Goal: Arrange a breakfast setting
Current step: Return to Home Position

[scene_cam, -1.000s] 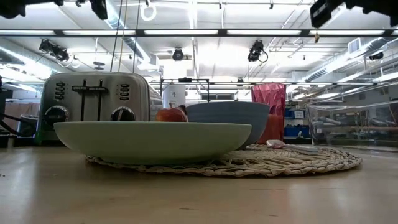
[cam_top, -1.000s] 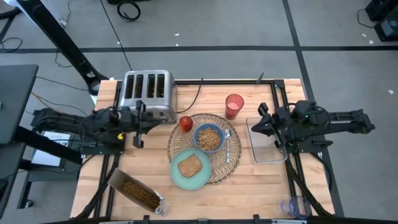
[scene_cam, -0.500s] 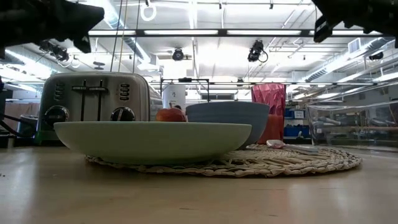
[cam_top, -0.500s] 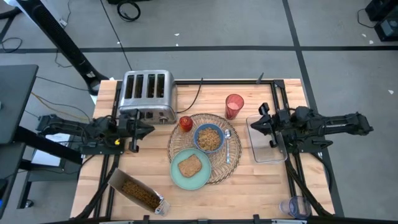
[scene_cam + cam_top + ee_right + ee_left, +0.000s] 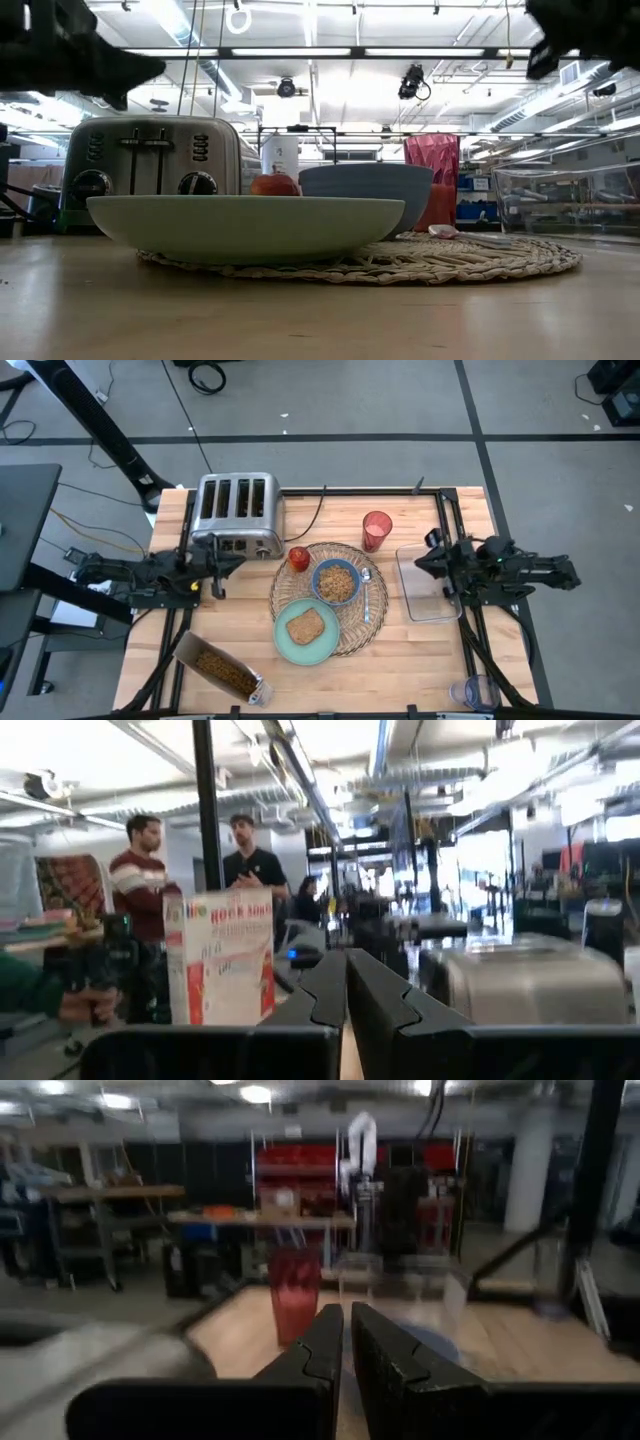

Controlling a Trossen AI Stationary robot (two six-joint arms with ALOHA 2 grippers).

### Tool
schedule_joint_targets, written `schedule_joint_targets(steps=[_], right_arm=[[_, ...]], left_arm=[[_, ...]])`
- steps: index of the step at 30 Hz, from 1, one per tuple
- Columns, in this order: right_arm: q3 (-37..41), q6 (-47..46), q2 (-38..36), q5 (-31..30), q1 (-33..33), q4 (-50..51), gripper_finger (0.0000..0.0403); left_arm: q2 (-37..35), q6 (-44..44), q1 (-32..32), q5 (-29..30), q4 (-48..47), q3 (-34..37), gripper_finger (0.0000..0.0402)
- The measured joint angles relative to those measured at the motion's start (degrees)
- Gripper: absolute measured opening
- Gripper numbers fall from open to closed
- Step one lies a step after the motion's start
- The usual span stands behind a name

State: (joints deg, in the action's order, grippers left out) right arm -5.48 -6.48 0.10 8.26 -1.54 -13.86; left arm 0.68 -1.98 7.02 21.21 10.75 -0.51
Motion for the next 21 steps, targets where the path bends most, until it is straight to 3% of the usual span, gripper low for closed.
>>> schedule_joint_targets(steps=[2, 7, 11, 16, 21], right_arm=[[3.97, -2.19, 0.3, 0.8, -0.02, -3.65, 0.0023], [5.12, -3.82, 0.23, 1.46, -0.01, 1.82, 0.0022], [5.12, 0.39, 0.24, -3.36, -0.02, 2.77, 0.0024], [5.12, 1.7, 0.26, -8.82, -0.02, 10.77, 0.0024], [5.1, 2.18, 1.53, -8.15, -0.04, 12.46, 0.0025]], left_arm=[[-0.04, 1.43, -0.13, -0.5, -2.93, 0.0, 0.0034], [-0.41, 1.33, -0.04, -2.58, -4.53, 0.02, 0.0034], [-0.32, 1.3, -0.04, -2.72, -5.98, 0.02, 0.0034], [-0.19, 1.32, -0.04, -2.69, -5.98, 0.04, 0.0034], [-0.17, 1.34, -0.04, -2.54, -5.69, 0.07, 0.0034]])
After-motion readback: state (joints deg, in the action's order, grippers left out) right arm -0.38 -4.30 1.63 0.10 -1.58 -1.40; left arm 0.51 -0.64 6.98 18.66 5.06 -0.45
